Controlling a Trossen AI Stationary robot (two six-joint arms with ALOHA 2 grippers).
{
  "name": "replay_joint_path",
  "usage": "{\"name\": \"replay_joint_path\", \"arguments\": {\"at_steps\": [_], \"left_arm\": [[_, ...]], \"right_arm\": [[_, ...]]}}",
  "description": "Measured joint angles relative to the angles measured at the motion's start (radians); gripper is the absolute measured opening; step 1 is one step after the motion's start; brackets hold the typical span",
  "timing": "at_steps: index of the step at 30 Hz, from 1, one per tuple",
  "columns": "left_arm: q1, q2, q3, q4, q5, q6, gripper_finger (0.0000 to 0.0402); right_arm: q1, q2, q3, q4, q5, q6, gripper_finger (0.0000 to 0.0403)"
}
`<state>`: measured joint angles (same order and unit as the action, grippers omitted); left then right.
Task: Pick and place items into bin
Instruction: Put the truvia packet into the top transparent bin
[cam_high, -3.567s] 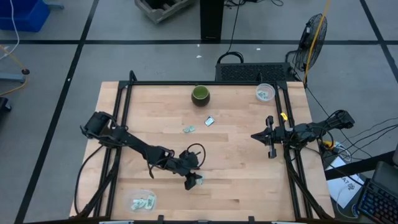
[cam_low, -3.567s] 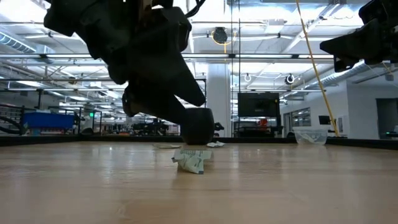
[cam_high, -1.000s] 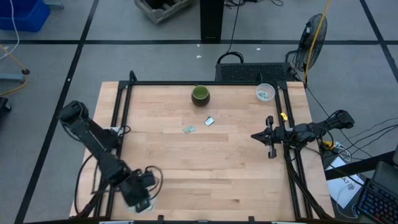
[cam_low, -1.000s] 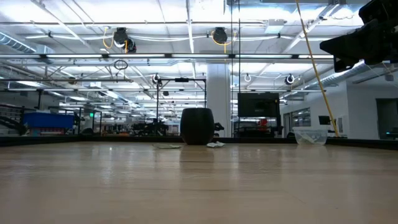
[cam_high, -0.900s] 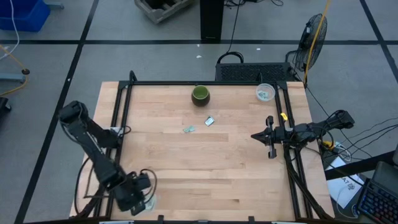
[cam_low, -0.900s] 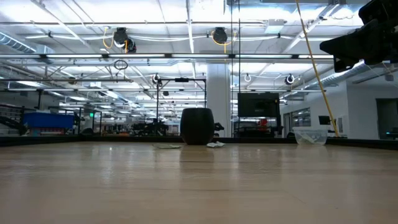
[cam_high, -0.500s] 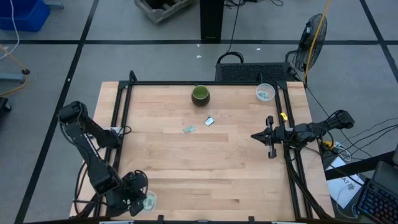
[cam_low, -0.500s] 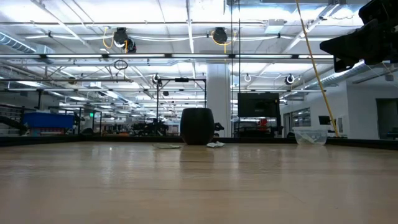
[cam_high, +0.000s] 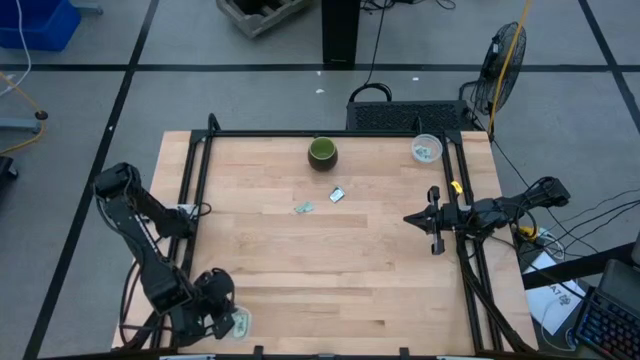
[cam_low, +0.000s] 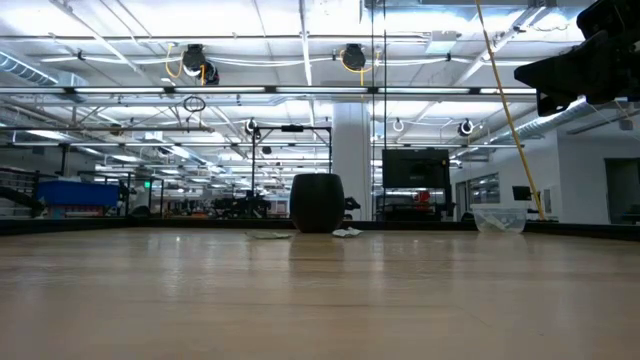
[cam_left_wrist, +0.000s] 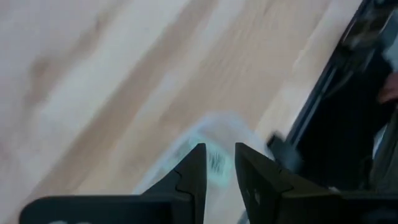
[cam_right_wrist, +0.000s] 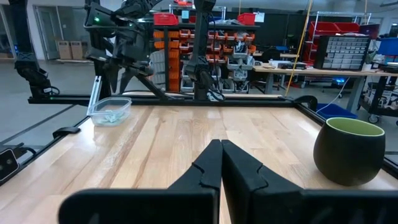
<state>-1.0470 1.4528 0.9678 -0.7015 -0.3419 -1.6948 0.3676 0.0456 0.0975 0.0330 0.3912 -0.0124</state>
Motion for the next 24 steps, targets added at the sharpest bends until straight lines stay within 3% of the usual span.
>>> {"name": "replay_joint_path", "arguments": {"at_steps": [5, 10, 18, 21, 24], "left_arm": [[0.015, 0.0, 0.0, 0.007, -0.217, 0.069, 0.009], [0.047, 0.0, 0.0, 0.029, -0.525, 0.211, 0.009], [0.186, 0.0, 0.0, 0.229, -0.952, 0.566, 0.009], [0.267, 0.0, 0.0, 0.378, -1.014, 0.74, 0.009], [0.363, 0.0, 0.0, 0.534, -0.967, 0.932, 0.009]], "right_arm": [[0.0, 0.0, 0.0, 0.0, 0.0, 0.0, 0.0], [0.0, 0.0, 0.0, 0.0, 0.0, 0.0, 0.0], [0.0, 0.0, 0.0, 0.0, 0.0, 0.0, 0.0], [0.0, 0.0, 0.0, 0.0, 0.0, 0.0, 0.0], [0.0, 0.0, 0.0, 0.0, 0.0, 0.0, 0.0]]}}
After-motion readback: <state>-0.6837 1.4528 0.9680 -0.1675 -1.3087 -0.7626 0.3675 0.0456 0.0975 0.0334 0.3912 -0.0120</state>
